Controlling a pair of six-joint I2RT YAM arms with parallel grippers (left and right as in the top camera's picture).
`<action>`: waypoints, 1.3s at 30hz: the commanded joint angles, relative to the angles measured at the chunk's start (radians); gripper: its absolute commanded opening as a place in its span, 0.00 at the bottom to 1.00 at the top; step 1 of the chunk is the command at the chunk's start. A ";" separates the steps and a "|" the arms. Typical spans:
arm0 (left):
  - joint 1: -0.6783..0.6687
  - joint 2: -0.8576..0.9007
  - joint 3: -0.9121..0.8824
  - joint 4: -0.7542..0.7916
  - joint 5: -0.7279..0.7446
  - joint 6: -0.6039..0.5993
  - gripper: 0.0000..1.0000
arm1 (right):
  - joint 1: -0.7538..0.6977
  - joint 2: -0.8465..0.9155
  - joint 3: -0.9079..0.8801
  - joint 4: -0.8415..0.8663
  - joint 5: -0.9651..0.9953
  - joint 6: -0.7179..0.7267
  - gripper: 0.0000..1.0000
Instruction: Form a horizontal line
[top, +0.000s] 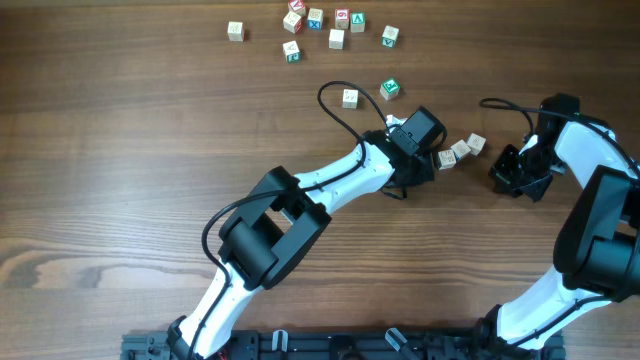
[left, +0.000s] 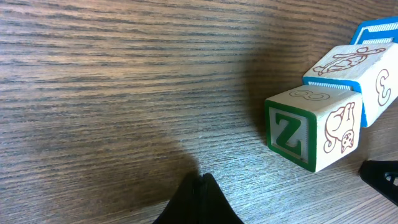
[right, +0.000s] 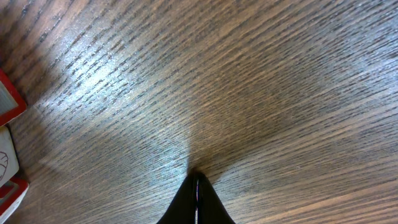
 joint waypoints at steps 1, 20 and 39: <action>-0.006 0.069 -0.054 -0.024 -0.025 0.012 0.04 | 0.004 0.017 0.002 -0.010 -0.045 0.023 0.07; 0.036 0.069 -0.054 0.025 -0.149 0.012 0.04 | 0.004 0.017 0.002 -0.127 -0.188 -0.028 0.05; 0.036 0.069 -0.054 0.009 -0.268 0.008 0.06 | 0.004 0.017 0.002 -0.180 -0.188 0.099 0.04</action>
